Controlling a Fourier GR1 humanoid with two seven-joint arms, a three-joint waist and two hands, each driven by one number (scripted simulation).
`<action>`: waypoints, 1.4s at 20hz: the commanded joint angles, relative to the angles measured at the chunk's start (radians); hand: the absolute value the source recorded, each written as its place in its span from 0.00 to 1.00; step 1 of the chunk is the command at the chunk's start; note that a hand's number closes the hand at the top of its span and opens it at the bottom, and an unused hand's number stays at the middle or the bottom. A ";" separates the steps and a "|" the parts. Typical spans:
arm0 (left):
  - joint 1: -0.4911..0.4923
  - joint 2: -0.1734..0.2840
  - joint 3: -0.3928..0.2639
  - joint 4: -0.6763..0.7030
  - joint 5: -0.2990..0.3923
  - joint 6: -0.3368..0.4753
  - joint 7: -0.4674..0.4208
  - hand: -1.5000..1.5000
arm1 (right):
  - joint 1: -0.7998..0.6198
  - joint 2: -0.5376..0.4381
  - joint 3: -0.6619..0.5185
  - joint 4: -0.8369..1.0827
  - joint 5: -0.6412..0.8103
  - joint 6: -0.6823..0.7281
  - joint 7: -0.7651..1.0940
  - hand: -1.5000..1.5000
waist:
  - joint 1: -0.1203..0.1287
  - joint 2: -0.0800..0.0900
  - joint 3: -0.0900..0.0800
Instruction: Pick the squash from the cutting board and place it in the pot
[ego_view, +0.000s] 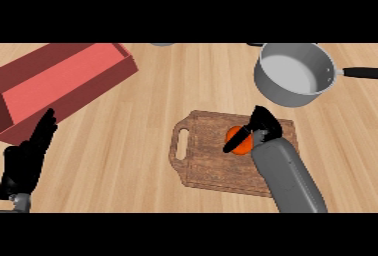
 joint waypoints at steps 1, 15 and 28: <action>0.039 -0.038 -0.021 0.003 -0.031 0.008 -0.044 0.50 | -0.035 0.008 -0.020 0.120 0.007 -0.041 0.109 0.00 | 0.009 0.003 0.000; -0.018 -0.040 0.064 -0.017 -0.055 -0.053 0.048 0.50 | -0.038 0.008 0.016 0.049 0.009 0.017 0.081 1.00 | -0.003 -0.001 0.000; 0.004 -0.074 0.051 0.029 -0.089 -0.024 -0.007 0.50 | 0.086 -0.347 0.424 -0.269 0.124 0.209 -0.839 1.00 | -0.022 -0.003 0.000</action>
